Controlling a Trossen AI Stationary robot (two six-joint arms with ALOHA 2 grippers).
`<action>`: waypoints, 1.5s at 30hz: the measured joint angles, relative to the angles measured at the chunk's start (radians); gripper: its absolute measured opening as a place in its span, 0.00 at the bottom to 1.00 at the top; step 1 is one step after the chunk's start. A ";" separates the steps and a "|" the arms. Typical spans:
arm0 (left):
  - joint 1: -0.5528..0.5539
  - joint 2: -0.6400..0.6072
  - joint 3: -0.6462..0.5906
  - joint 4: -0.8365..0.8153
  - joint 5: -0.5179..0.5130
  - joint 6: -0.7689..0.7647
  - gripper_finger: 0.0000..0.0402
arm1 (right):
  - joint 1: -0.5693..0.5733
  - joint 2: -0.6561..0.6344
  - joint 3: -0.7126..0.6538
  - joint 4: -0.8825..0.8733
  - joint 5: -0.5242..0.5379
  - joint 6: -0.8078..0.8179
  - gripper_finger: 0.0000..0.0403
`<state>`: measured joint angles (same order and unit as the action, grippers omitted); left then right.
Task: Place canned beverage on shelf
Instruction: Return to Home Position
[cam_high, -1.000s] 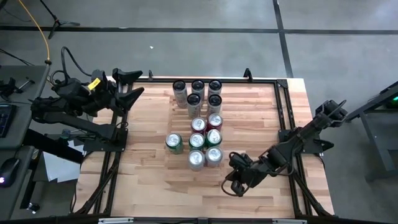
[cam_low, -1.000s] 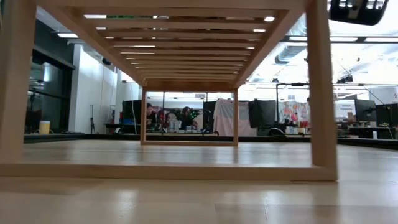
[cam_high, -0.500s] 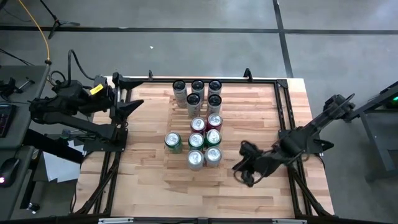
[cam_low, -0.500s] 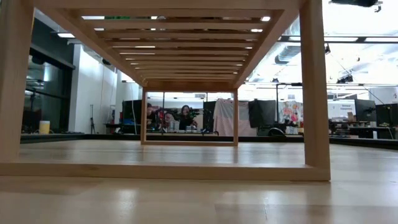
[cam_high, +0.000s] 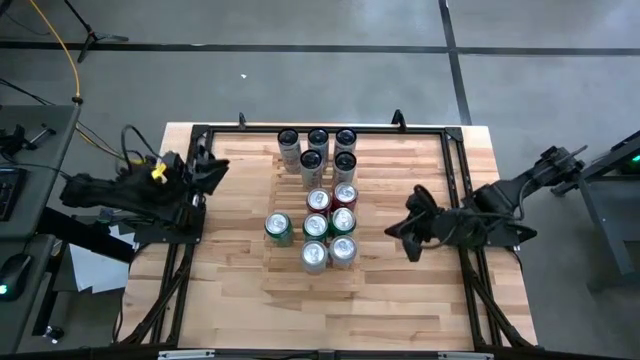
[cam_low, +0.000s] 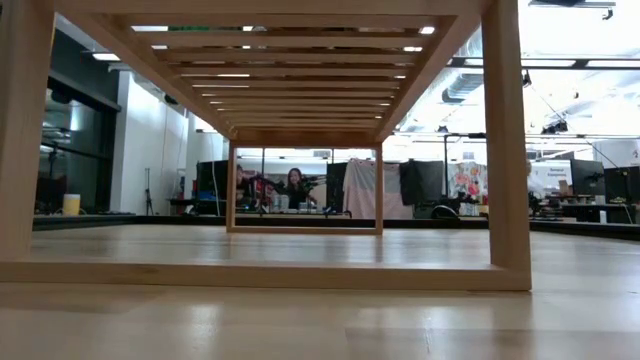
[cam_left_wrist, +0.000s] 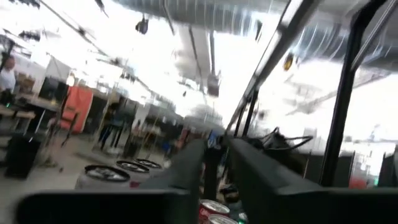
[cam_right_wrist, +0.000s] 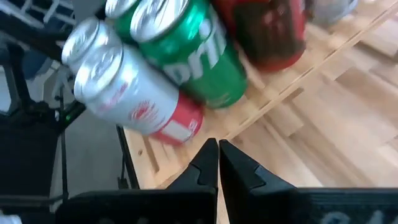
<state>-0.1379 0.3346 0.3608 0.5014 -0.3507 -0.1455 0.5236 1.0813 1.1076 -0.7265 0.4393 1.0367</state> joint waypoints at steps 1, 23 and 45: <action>0.000 -0.019 -0.052 0.062 0.000 0.000 0.14 | -0.010 -0.007 0.000 -0.001 0.001 -0.004 0.00; 0.001 -0.323 -0.347 0.011 -0.105 -0.071 0.01 | 0.043 -0.090 -0.062 -0.058 0.033 -0.089 0.00; 0.001 -0.319 -0.347 -0.094 -0.105 -0.053 0.01 | -0.464 -0.694 -0.739 0.716 -0.307 -0.586 0.00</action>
<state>-0.1368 0.0154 0.0143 0.4073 -0.4554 -0.1986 0.0595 0.3872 0.3687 -0.0105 0.1320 0.4508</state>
